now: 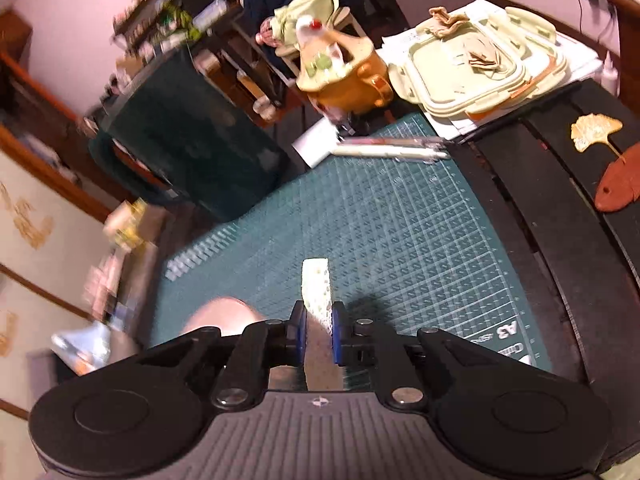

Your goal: Clean bowl

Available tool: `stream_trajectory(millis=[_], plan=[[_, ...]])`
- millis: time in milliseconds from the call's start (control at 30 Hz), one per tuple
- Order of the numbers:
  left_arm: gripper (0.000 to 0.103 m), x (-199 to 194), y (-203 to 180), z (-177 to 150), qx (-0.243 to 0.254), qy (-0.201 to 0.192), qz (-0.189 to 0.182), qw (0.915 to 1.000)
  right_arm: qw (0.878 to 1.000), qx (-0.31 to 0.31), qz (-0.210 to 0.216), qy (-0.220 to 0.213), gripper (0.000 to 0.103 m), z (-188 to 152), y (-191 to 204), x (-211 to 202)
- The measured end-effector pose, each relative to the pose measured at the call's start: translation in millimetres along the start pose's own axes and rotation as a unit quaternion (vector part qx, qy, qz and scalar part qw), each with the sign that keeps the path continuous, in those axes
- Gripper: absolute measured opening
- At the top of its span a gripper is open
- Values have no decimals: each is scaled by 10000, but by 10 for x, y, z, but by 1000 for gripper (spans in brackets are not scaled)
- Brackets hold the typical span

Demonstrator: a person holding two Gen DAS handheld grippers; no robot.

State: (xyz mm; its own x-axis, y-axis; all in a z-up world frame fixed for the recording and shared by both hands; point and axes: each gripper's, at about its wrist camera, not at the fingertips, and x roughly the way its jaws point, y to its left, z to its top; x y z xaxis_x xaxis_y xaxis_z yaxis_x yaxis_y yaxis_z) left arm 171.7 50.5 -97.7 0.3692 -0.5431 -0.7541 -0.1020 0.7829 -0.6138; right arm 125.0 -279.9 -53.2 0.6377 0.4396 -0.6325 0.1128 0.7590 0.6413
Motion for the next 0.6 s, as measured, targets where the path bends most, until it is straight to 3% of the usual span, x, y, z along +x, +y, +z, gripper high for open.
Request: stream_trajectory(millis=[100,233,600], plan=[[17,-1,2,3,6,0,1,10000,9997,-215,148,10,11,-10,111,-36],[17,1,12,7,7,6,-5,10000,9991,-252,-17,348,12,-113,128,159],[17,15,-32,11,-1,9,-9,10000,9966,640,438,272,11,6,-82,34]])
